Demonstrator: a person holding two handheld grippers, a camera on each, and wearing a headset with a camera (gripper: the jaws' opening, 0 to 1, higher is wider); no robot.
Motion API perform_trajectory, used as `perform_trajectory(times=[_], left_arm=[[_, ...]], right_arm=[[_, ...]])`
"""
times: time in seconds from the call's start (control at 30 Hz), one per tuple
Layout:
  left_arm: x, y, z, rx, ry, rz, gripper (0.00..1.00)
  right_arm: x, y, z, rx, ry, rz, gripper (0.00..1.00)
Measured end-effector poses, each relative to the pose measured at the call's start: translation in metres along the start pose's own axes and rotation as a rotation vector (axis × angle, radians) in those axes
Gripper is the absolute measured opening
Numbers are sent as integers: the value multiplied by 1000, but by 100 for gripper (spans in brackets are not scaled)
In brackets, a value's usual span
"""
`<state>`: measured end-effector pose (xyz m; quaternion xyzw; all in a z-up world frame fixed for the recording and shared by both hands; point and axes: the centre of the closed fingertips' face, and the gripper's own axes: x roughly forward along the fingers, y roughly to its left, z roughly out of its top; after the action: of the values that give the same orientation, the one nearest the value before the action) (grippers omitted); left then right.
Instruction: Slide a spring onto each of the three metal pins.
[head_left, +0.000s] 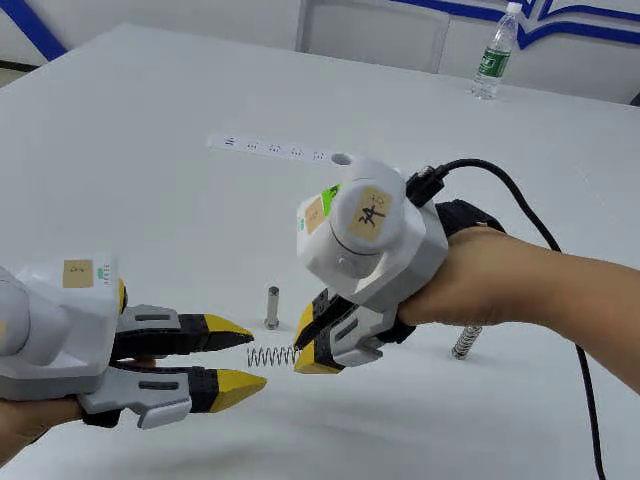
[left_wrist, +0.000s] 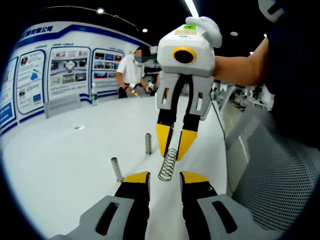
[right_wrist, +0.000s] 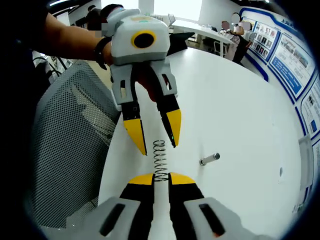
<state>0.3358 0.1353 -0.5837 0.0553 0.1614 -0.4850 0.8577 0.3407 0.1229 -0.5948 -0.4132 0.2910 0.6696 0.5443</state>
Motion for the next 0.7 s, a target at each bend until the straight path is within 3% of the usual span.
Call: perform_trajectory(times=[0.27,0.5,0.7], left_arm=[[3,-4,4,21,-14,-24,13],[4,-8,3,30,-8,-44,11],[4,-9,3,33,-6,-47,11]], right_arm=[[-3,2,1,-22,-2,-1,12],[-11,5,4,-40,-5,0,11],[-24,7,19,-62,-30,-9,11]])
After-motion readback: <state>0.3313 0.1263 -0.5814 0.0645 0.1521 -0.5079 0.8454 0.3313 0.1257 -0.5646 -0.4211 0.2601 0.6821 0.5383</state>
